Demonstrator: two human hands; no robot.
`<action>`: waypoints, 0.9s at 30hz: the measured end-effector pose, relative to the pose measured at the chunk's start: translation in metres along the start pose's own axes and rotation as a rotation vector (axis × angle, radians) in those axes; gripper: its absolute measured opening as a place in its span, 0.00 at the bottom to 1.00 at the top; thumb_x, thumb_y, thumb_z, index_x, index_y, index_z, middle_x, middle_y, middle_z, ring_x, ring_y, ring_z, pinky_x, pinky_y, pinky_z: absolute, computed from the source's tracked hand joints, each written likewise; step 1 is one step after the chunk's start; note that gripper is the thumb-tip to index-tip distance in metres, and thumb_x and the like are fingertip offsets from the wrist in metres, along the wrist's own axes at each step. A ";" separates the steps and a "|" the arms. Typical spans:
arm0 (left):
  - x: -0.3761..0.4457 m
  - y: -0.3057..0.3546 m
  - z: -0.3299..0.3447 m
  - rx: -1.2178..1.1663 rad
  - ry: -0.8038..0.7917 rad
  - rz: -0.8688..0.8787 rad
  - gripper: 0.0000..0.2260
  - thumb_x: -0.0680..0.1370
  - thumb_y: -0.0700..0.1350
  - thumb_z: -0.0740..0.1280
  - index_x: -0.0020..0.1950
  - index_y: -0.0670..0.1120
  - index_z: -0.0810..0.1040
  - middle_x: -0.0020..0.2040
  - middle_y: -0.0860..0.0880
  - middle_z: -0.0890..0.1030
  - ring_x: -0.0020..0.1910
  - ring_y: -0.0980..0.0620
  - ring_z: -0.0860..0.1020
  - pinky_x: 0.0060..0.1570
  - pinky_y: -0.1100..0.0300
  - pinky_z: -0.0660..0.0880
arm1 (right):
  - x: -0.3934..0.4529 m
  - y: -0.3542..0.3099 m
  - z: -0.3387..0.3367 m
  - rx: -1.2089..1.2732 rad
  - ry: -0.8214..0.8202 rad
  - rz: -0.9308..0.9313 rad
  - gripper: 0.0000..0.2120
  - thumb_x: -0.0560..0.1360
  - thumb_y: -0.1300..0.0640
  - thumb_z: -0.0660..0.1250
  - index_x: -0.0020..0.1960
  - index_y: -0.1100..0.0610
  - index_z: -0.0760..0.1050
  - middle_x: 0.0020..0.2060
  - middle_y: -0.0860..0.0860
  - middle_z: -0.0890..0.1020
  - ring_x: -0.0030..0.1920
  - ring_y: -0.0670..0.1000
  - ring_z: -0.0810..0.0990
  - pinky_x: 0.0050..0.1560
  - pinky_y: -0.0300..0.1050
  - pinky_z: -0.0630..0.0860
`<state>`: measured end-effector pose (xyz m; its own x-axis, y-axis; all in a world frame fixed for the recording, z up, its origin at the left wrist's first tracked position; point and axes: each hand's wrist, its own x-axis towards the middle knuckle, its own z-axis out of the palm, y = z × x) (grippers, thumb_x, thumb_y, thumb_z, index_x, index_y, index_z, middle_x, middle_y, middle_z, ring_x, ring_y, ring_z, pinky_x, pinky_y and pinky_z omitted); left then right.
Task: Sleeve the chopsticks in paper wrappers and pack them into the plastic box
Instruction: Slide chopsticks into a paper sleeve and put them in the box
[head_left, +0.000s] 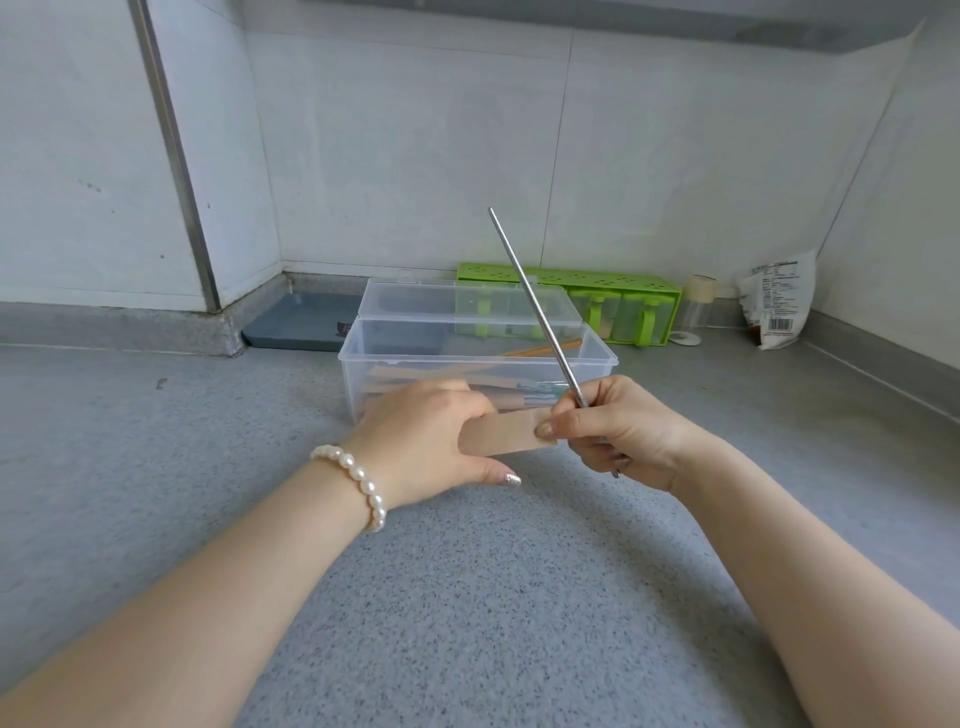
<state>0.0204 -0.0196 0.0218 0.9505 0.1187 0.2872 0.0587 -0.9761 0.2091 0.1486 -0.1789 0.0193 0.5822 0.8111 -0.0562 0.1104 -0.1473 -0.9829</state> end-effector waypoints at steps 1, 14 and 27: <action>0.000 0.001 0.002 -0.040 -0.002 0.005 0.23 0.67 0.63 0.70 0.58 0.57 0.75 0.51 0.59 0.76 0.51 0.57 0.74 0.49 0.57 0.73 | 0.001 0.001 0.000 -0.006 0.000 0.008 0.11 0.63 0.65 0.73 0.27 0.57 0.73 0.20 0.49 0.62 0.20 0.46 0.55 0.23 0.36 0.50; 0.000 0.009 0.012 -0.397 0.083 0.015 0.16 0.67 0.47 0.76 0.53 0.51 0.80 0.49 0.57 0.81 0.49 0.59 0.77 0.53 0.64 0.72 | 0.004 0.006 0.004 -0.039 -0.017 0.069 0.11 0.67 0.65 0.71 0.34 0.61 0.69 0.19 0.47 0.60 0.20 0.45 0.54 0.23 0.34 0.49; -0.001 0.009 0.012 -0.442 0.087 0.029 0.15 0.67 0.47 0.76 0.52 0.52 0.80 0.48 0.58 0.81 0.47 0.60 0.78 0.50 0.66 0.73 | 0.000 0.001 0.006 0.023 -0.085 0.010 0.11 0.65 0.62 0.71 0.26 0.54 0.75 0.18 0.48 0.60 0.19 0.45 0.55 0.22 0.34 0.49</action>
<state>0.0235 -0.0311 0.0123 0.9194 0.1261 0.3727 -0.1212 -0.8104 0.5732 0.1440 -0.1759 0.0172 0.5122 0.8551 -0.0802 0.0854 -0.1436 -0.9859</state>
